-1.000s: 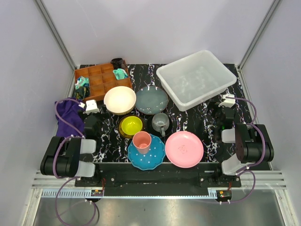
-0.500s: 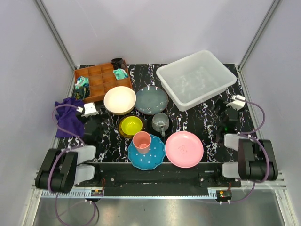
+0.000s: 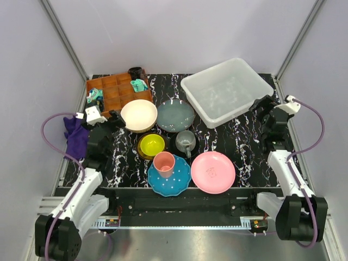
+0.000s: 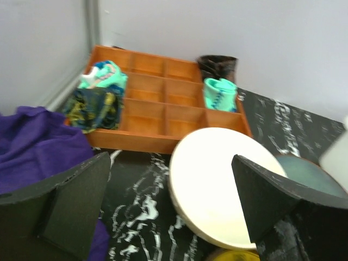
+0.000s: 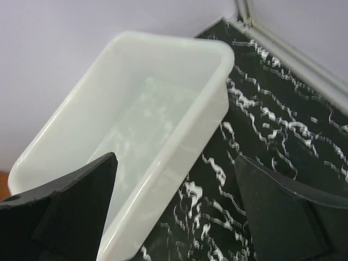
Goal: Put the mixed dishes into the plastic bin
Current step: Move the bowl to the center of the board.
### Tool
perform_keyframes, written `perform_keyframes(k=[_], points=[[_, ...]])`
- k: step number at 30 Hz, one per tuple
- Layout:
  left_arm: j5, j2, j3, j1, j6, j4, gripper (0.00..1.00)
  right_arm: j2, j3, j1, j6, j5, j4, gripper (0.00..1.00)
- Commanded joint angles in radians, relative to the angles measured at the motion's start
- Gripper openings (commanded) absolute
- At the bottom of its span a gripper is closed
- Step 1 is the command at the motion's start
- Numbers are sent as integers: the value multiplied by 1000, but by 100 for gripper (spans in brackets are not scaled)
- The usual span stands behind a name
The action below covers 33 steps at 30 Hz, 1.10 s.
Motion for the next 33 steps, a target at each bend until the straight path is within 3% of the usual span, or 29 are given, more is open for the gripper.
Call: perform_keyframes(k=[1,5,10,15,22,33], points=[[152,-57,87,-6,-100,-226,99,-52,105,6,96,-81,-341,100],[172,-141,99,-6,-218,-323,99,-128,98,9,136,-133,-418,100],[244,-144,166,-8,-226,-513,99,-143,183,12,117,-222,-554,100],[250,-118,220,-5,-340,-631,99,-100,286,31,113,-175,-711,100],[289,-39,251,-5,-410,-682,99,-92,290,31,204,-216,-697,100],[249,-17,265,-5,-389,-720,99,-86,244,29,261,-250,-642,100]])
